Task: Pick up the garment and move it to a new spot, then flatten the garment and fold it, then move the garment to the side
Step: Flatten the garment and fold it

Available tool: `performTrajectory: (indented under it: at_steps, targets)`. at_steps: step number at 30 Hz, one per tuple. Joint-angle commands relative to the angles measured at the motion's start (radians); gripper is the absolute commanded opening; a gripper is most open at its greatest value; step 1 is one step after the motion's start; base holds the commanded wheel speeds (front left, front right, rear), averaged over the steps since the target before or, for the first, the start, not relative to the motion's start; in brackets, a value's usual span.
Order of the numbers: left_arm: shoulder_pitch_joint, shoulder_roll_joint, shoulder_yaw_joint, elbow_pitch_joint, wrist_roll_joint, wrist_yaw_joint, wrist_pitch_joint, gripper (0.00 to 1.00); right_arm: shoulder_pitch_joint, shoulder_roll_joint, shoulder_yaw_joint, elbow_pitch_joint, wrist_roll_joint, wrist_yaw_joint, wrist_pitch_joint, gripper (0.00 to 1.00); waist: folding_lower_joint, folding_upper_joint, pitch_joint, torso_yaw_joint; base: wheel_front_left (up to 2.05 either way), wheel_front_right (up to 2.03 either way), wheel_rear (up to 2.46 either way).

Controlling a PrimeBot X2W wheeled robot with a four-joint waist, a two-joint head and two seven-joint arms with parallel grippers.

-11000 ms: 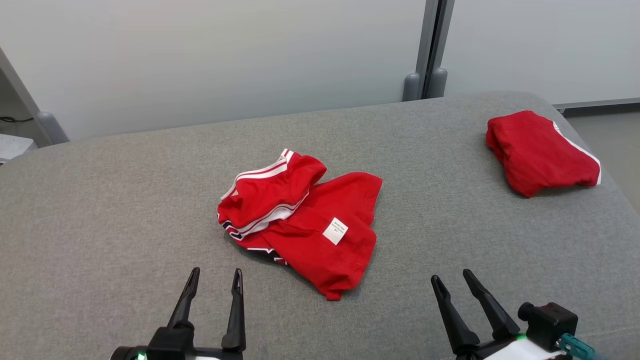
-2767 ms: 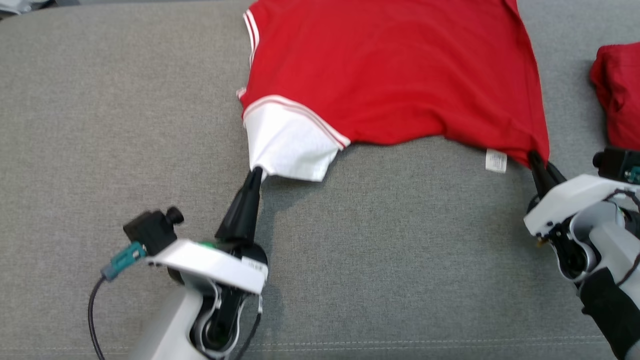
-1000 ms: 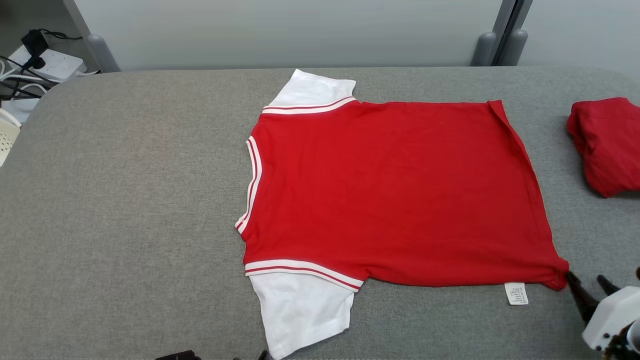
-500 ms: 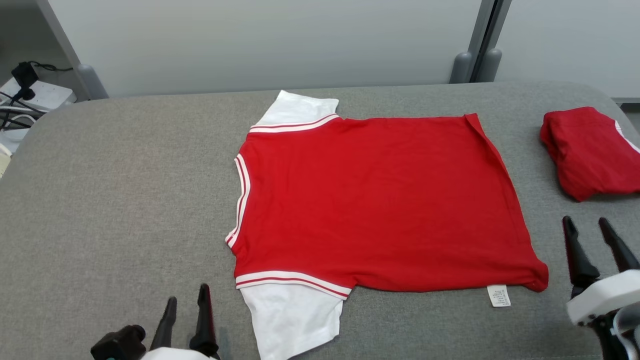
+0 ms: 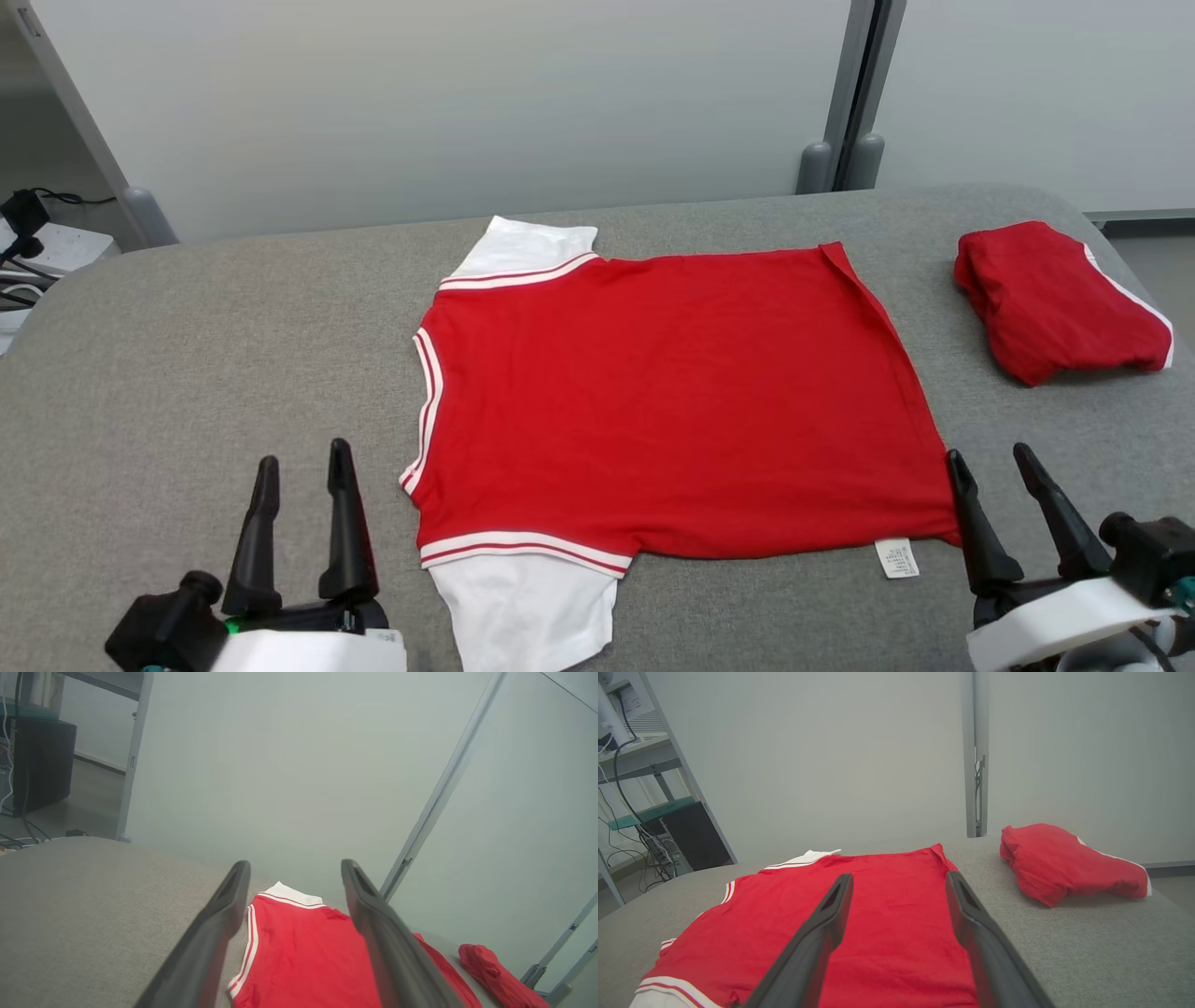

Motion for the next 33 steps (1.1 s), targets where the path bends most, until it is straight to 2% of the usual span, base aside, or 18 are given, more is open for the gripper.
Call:
performTrajectory:
  at_steps: [1,12,20,33]
  targets:
    - [-0.016,0.002,0.022,-0.038,0.032,-0.004,-0.006,1.00,-0.003,-0.008,0.021,-0.035,-0.011,0.001,-0.013,1.00,0.0000,0.0000,-0.003,-0.002,0.00,0.00,0.00]
    - [0.064,0.002,-0.081,-0.055,0.197,0.037,-0.006,1.00,0.108,0.012,0.032,-0.082,-0.056,0.001,-0.013,1.00,0.0000,0.0000,-0.037,-0.003,0.00,0.00,0.00]
    - [0.074,0.002,-0.098,-0.015,0.230,0.065,-0.006,1.00,0.121,0.008,0.046,-0.089,-0.065,0.001,-0.013,1.00,0.0000,0.0000,-0.047,-0.005,0.00,0.00,0.00]
    - [0.082,0.002,-0.116,-0.010,0.286,0.079,-0.006,1.00,0.127,0.023,0.006,-0.084,-0.097,0.001,-0.013,1.00,0.0000,0.0000,-0.048,0.000,0.00,0.00,0.00]
